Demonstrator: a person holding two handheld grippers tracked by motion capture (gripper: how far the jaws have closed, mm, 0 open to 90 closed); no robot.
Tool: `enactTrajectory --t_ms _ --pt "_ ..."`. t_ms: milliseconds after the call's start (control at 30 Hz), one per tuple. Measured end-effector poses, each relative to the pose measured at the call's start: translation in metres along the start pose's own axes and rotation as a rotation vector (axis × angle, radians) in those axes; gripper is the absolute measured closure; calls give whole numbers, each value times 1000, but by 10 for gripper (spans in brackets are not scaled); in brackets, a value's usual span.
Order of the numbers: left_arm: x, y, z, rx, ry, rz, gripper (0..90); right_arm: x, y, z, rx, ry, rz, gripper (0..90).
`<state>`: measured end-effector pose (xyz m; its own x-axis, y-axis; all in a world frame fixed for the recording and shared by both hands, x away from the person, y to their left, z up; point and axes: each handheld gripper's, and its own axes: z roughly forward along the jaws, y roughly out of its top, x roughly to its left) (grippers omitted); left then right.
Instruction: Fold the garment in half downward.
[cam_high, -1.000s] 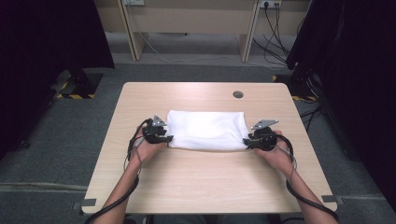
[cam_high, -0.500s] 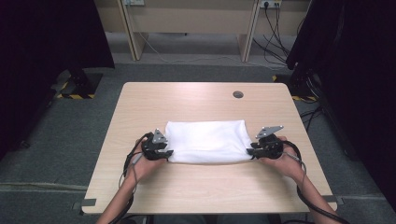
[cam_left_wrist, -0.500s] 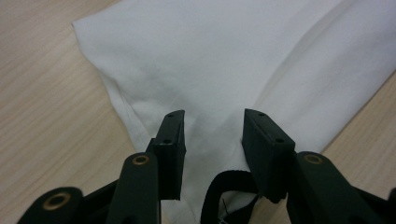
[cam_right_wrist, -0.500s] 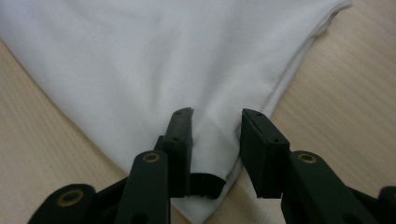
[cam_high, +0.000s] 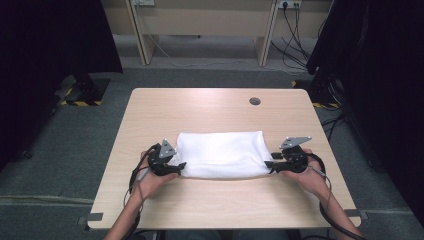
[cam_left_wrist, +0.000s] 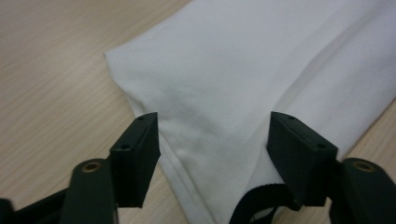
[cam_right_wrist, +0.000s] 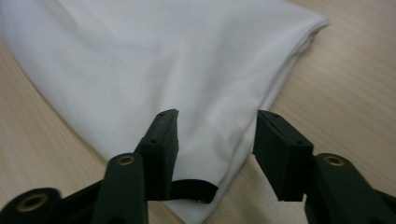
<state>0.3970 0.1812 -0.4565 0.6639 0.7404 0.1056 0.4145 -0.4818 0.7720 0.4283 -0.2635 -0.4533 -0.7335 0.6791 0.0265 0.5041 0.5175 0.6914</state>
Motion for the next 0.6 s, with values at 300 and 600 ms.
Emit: enactTrajectory --t_ms 300,600 --pt "20 19 -9 -81 6 -39 189 -9 -8 -25 -77 -55 72 367" --pt "32 26 -11 -81 29 -50 204 -11 -12 -35 -103 -73 84 343"
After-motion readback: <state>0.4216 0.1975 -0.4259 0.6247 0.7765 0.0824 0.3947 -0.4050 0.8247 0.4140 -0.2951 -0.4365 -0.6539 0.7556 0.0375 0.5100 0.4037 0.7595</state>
